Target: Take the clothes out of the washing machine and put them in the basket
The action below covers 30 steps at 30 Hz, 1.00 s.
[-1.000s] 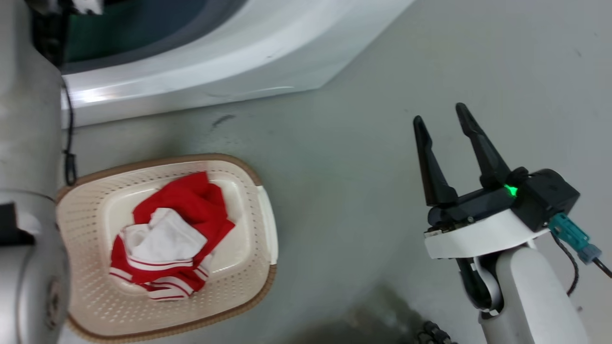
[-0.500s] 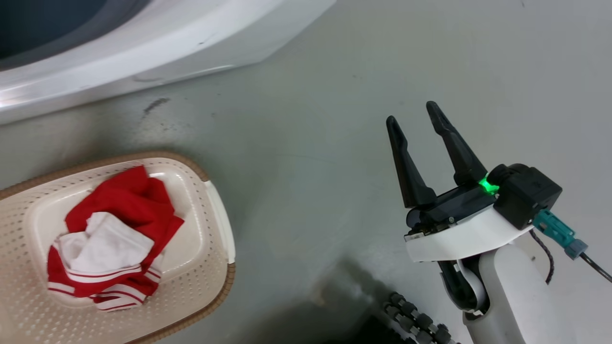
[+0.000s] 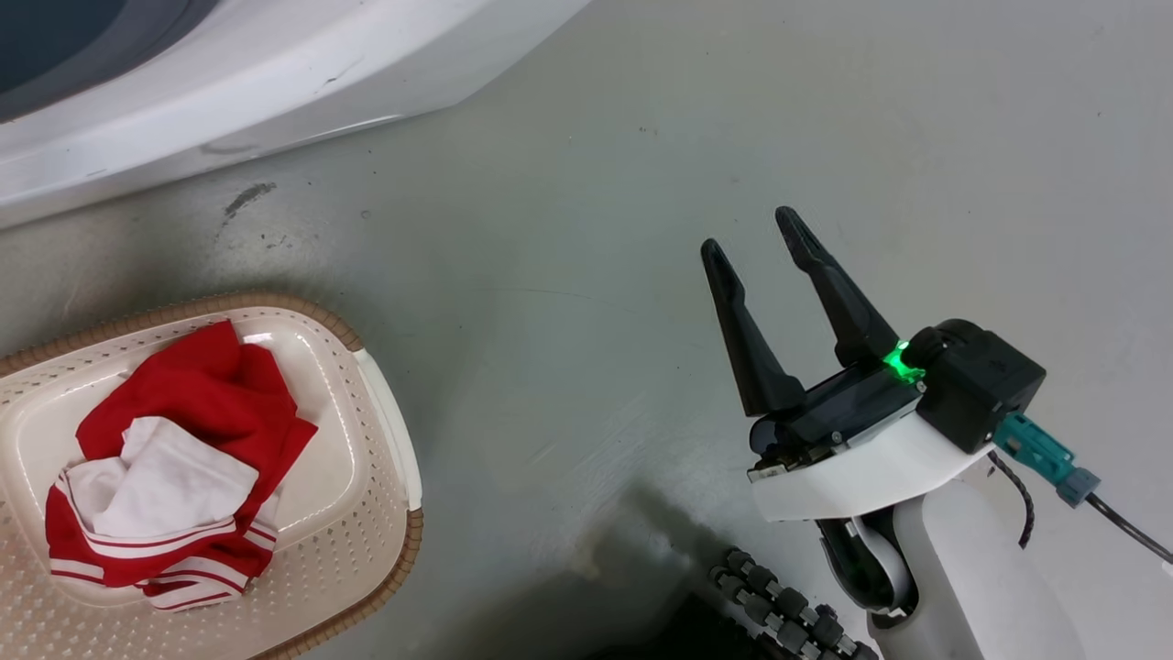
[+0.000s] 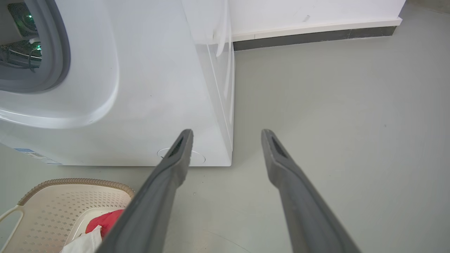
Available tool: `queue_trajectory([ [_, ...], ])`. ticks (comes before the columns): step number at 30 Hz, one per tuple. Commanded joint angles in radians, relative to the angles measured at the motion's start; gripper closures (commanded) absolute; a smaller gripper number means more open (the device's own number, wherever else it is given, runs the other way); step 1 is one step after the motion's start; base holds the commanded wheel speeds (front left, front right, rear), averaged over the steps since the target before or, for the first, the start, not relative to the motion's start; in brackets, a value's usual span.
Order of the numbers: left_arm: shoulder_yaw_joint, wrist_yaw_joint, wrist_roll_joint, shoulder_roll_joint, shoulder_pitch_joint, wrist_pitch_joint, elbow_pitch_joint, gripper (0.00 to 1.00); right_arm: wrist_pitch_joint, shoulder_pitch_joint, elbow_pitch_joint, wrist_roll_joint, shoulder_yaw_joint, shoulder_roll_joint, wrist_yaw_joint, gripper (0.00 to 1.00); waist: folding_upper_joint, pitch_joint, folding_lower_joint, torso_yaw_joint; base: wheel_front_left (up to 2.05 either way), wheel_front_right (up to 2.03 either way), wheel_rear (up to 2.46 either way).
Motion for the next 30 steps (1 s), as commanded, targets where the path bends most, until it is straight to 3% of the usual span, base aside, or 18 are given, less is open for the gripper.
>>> queue_trajectory([
  [1,-0.007,0.008,0.006,0.0,0.034,-0.012,-0.003,1.0,-0.002,0.002,0.0,0.002,0.003,0.002,-0.001,0.0,0.0,-0.002,-0.0001,0.0,0.0,0.0,0.0],
  [7,-0.011,0.052,0.01,0.016,0.078,-0.147,-0.108,1.0,-0.002,0.0,0.009,-0.002,0.003,0.002,-0.001,0.0,0.0,-0.029,-0.0001,0.01,0.0,0.0,0.0],
  [17,0.044,0.104,-0.07,-0.025,0.254,-0.499,-0.194,1.0,-0.002,0.009,0.033,-0.035,-0.055,0.001,-0.001,0.0,0.0,-0.142,-0.0001,0.063,0.0,0.0,0.0],
  [30,0.101,0.063,-0.183,-0.123,0.517,-0.88,-0.073,1.0,-0.002,0.089,0.1,-0.102,-0.12,0.001,-0.001,0.0,0.0,-0.379,-0.0001,0.148,0.0,0.0,0.0],
])
